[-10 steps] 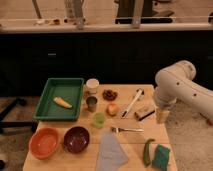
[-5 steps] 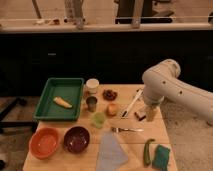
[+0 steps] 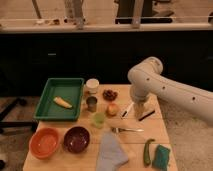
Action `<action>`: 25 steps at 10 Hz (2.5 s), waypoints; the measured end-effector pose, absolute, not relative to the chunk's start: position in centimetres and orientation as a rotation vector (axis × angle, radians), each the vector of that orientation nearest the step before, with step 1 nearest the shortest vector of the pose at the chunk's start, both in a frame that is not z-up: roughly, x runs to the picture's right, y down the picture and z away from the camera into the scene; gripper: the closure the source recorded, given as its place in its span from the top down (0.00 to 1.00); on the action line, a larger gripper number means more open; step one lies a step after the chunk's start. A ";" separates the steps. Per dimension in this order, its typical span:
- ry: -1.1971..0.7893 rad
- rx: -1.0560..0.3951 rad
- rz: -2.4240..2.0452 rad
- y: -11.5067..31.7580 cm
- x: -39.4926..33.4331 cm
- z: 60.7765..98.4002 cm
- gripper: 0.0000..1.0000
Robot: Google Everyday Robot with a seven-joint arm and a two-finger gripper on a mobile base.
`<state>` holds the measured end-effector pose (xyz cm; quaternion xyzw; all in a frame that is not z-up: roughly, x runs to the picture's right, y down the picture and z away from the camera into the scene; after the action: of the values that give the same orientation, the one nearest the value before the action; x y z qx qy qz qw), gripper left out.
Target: Place apple in purple bowl
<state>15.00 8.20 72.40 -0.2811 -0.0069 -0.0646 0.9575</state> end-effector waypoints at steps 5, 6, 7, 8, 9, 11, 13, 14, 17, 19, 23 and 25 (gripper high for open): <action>-0.033 -0.596 -0.187 7.8 9.9 76.1 0.80; -0.037 -0.602 -0.191 7.8 9.5 76.5 0.80; -0.039 -0.608 -0.194 7.8 9.2 77.1 0.80; -0.047 -0.615 -0.200 7.8 8.5 77.7 0.80; -0.055 -0.619 -0.203 7.8 7.9 78.4 0.80; -0.059 -0.629 -0.217 8.0 7.0 79.7 0.80; -0.078 -0.633 -0.220 7.9 6.0 80.8 0.80; -0.091 -0.637 -0.214 8.1 6.0 81.4 0.80; -0.147 -0.651 -0.201 8.7 5.1 83.1 0.80; -0.185 -0.667 -0.190 9.1 4.8 84.5 0.80; -0.205 -0.696 -0.174 9.9 4.9 86.6 0.80; -0.198 -0.715 -0.173 10.4 5.3 87.5 0.80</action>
<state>5.26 10.39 87.46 -0.3488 -0.0968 -0.0842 0.9284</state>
